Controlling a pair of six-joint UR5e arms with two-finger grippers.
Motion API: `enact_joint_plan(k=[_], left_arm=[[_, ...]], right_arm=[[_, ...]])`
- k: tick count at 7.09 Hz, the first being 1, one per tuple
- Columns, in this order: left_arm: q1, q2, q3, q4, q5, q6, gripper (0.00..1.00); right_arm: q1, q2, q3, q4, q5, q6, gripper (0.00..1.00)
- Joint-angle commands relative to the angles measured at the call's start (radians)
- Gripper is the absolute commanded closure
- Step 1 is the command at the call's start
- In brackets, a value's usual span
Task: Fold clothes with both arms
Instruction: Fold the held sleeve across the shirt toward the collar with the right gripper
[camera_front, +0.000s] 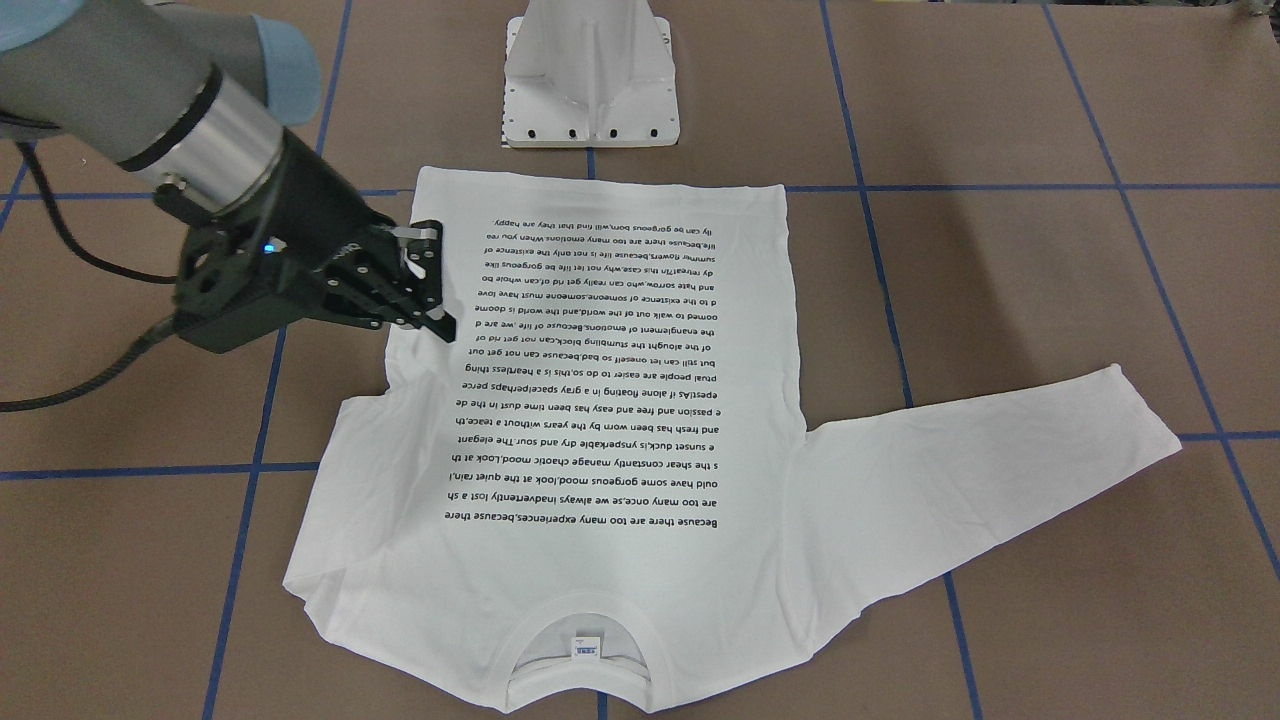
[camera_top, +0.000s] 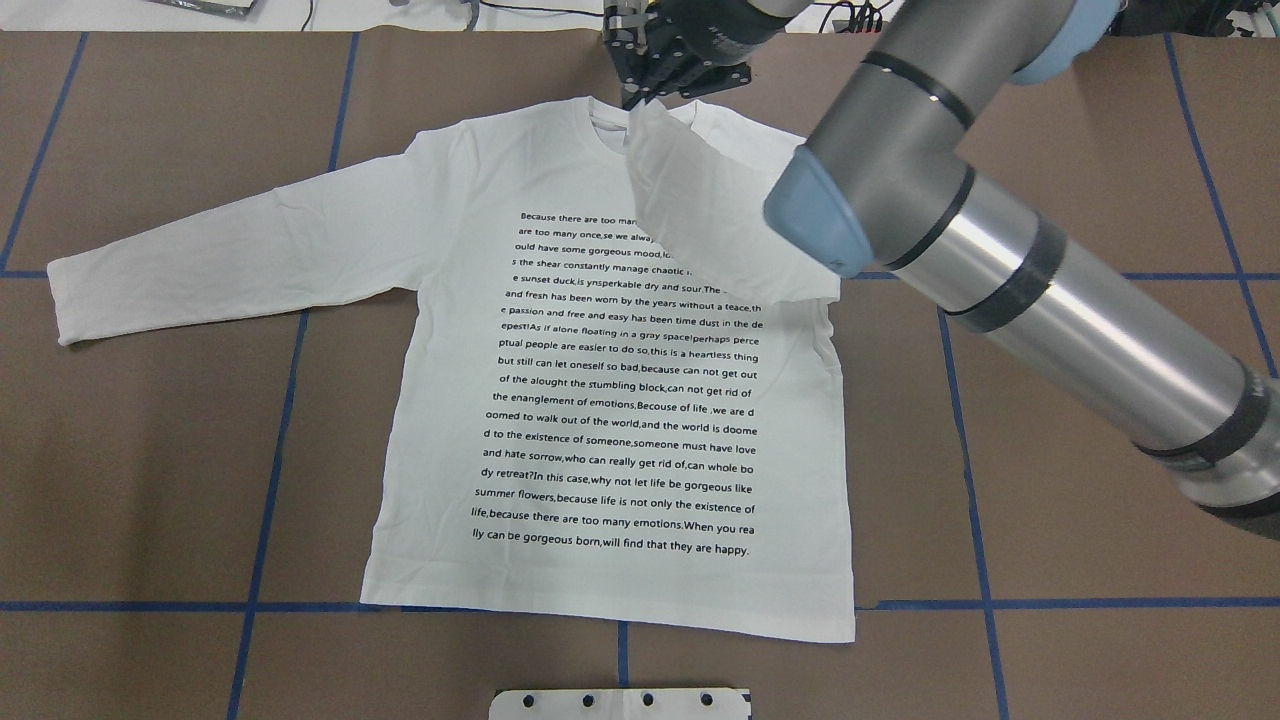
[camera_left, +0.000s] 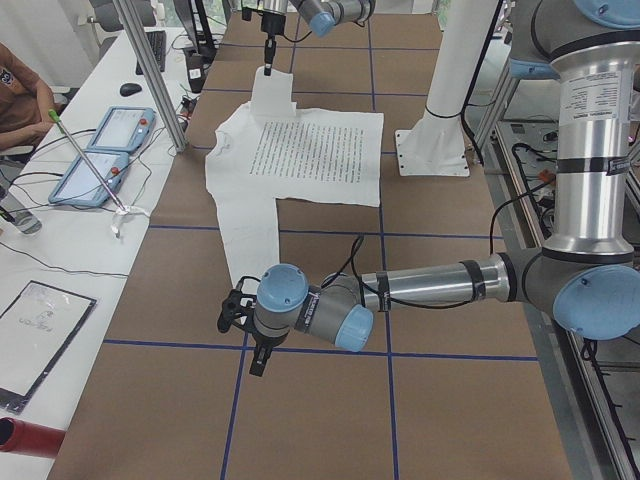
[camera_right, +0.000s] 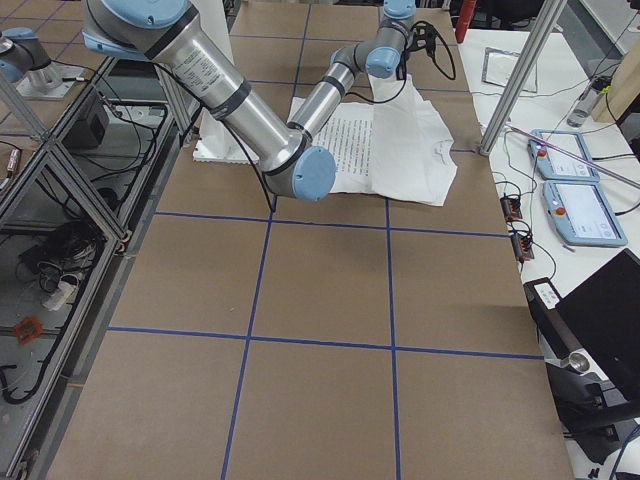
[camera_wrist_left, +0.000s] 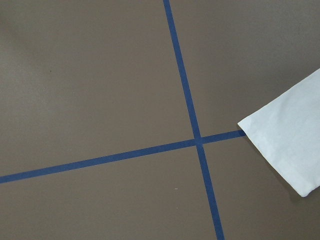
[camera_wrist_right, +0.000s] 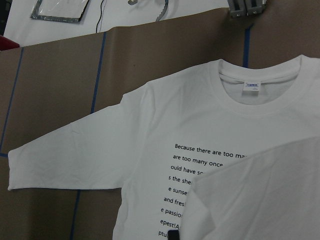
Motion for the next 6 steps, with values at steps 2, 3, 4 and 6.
enact_joint_plan(k=[2,3,4,6], left_arm=[[-0.002,0.003,0.005,-0.002,0.000,0.000,0.01],[-0.002,0.003,0.009,0.000,-0.002,0.000,0.01],[-0.003,0.007,0.008,0.000,-0.002,0.000,0.01],[-0.005,0.007,0.008,0.000,-0.002,-0.002,0.01]], right_arm=[[-0.194,0.081,-0.186,0.007,-0.226,0.008,1.00],[-0.219,0.092,-0.235,0.007,-0.234,0.006,1.00],[-0.235,0.145,-0.345,0.012,-0.237,0.003,1.00],[-0.261,0.279,-0.578,0.125,-0.303,-0.002,1.00]])
